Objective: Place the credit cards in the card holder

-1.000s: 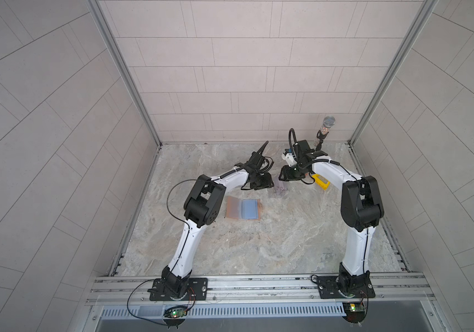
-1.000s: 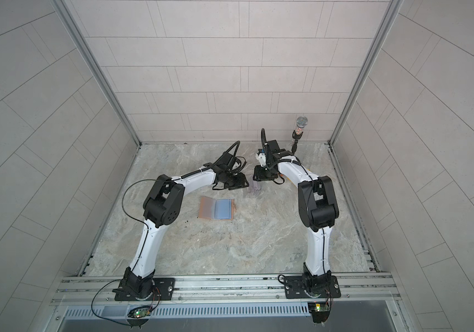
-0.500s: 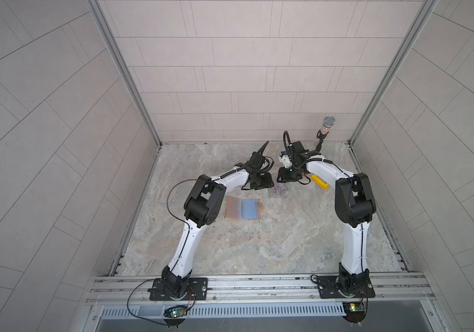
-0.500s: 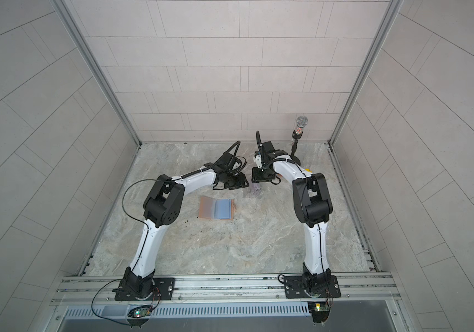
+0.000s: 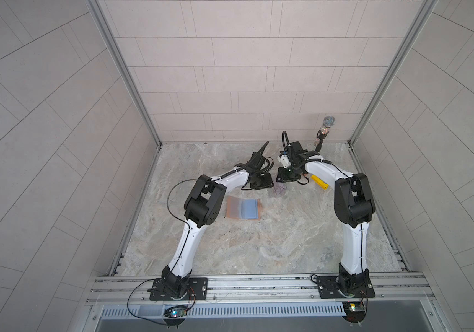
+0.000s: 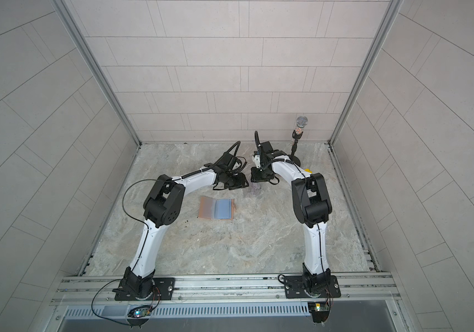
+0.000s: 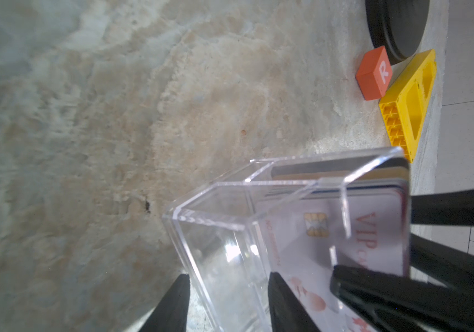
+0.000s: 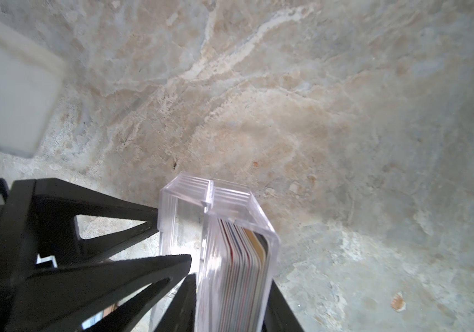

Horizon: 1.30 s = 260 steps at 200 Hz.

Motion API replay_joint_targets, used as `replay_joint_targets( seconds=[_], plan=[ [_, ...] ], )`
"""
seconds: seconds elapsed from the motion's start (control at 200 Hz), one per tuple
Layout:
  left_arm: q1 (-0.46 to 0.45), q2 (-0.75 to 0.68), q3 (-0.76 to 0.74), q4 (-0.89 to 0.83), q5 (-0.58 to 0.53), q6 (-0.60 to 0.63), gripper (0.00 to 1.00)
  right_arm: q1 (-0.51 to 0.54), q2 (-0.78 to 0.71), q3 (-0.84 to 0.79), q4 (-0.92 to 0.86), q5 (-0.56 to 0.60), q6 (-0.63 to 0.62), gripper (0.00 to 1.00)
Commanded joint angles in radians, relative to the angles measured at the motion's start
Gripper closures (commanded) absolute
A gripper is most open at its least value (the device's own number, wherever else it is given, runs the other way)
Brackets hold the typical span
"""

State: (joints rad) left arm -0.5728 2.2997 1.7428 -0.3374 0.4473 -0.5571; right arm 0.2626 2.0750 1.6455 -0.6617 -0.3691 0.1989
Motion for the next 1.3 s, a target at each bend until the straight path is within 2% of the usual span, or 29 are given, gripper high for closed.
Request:
replay_joint_targets(
  seconds=[0.0,0.205,0.721,1.296],
  plan=[
    [-0.001,0.004,-0.026,-0.024,-0.027,0.009,0.52,-0.009,-0.039,-0.023,-0.018,0.005,-0.003,0.64],
    [0.001,0.001,-0.027,-0.025,-0.029,0.009,0.52,-0.029,-0.059,-0.046,0.004,-0.036,0.009,0.58],
    [-0.001,-0.005,-0.029,-0.026,-0.032,0.008,0.52,-0.043,-0.066,-0.064,0.009,-0.016,0.013,0.57],
    [0.002,-0.009,-0.043,-0.02,-0.038,0.004,0.52,0.001,-0.05,0.001,-0.086,0.169,-0.024,0.6]
  ],
)
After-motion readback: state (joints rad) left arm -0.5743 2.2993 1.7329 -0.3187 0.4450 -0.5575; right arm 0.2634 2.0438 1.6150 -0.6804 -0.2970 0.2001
